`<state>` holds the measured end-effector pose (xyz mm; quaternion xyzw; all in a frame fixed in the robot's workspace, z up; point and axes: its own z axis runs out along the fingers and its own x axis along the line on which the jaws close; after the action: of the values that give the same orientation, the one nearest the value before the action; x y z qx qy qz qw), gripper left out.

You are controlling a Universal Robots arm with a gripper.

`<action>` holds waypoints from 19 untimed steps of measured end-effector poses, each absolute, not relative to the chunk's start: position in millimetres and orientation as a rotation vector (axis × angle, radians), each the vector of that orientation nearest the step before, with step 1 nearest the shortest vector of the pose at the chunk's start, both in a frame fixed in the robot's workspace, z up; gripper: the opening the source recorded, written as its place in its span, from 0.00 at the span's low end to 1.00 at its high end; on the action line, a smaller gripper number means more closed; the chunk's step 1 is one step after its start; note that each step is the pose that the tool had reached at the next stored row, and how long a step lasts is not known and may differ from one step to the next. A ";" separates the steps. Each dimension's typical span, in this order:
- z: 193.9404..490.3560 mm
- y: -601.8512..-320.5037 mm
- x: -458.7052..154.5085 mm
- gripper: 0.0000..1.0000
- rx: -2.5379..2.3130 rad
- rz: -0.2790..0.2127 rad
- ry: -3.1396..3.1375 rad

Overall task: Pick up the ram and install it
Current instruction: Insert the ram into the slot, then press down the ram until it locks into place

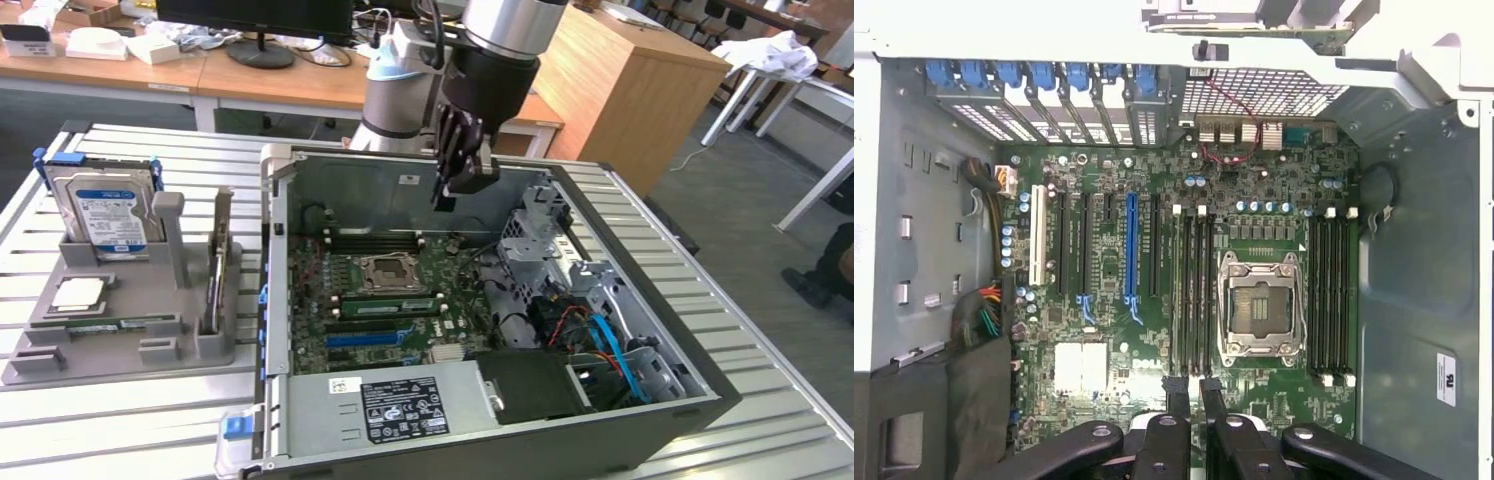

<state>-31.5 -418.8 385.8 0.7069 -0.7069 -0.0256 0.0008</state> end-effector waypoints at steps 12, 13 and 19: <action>385.8 -418.8 -31.5 0.18 2.219 -0.080 -2.220; 385.9 -418.8 -31.5 0.17 2.219 -0.080 -2.220; 385.9 -418.8 -31.5 0.10 2.219 -0.080 -2.220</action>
<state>-31.5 -418.8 385.9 0.7069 -0.7069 -0.0256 0.0009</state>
